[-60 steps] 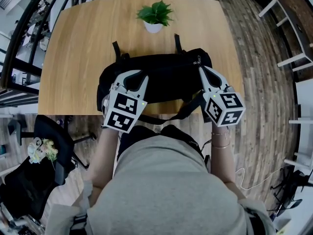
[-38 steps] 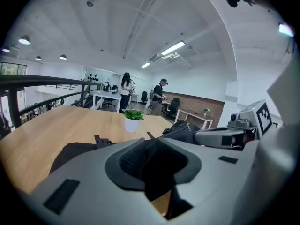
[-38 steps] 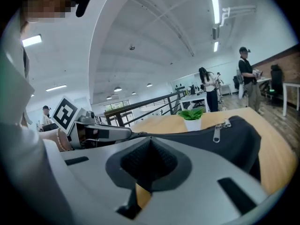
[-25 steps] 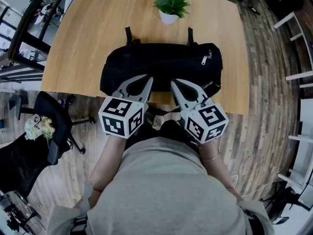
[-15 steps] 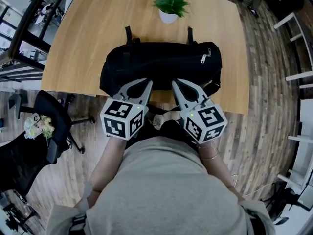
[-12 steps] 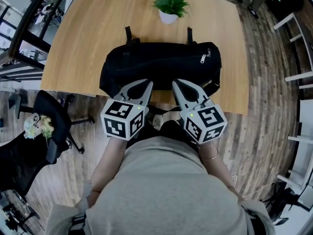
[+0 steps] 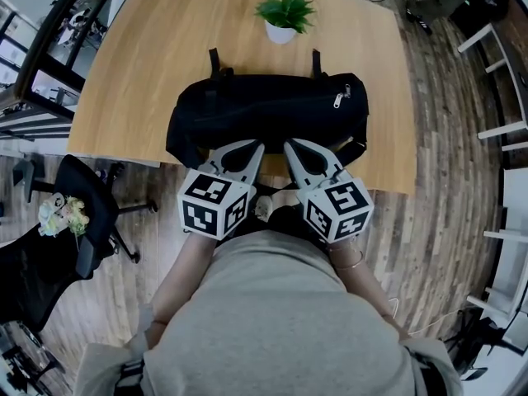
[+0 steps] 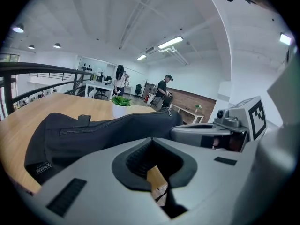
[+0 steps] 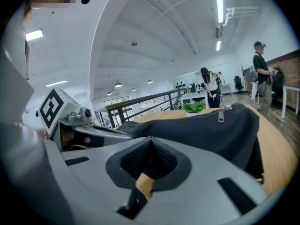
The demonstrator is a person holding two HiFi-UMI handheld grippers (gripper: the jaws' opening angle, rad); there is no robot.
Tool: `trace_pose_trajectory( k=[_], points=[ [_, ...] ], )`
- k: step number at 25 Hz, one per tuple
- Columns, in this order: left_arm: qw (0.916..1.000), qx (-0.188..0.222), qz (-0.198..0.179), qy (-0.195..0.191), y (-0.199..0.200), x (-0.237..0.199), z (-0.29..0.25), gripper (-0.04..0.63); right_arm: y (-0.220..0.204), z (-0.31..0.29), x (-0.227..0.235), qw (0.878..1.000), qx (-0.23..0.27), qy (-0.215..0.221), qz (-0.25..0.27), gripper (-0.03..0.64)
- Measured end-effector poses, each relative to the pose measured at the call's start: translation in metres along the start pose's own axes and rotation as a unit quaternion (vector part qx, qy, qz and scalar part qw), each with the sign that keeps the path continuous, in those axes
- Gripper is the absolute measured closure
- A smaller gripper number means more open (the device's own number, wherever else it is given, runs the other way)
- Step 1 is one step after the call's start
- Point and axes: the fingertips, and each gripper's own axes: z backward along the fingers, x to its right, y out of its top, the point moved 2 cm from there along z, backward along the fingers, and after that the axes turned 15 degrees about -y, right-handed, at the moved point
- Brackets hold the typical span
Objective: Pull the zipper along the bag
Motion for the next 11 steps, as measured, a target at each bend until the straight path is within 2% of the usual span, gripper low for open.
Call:
trace_pose_trajectory(
  k=[6,11],
  points=[
    [0.9996,-0.015,-0.023,0.006,0.0008,-0.0015,-0.0008,0.574,-0.0006,-0.0011,-0.0006,1.000,-0.002,-0.007,-0.002,0.611],
    [0.9995,-0.008,-0.031,0.010,0.0042,-0.0026,-0.0008,0.575,-0.0002,-0.0040,0.0002,1.000,-0.003,-0.008,0.012,0.611]
  ],
)
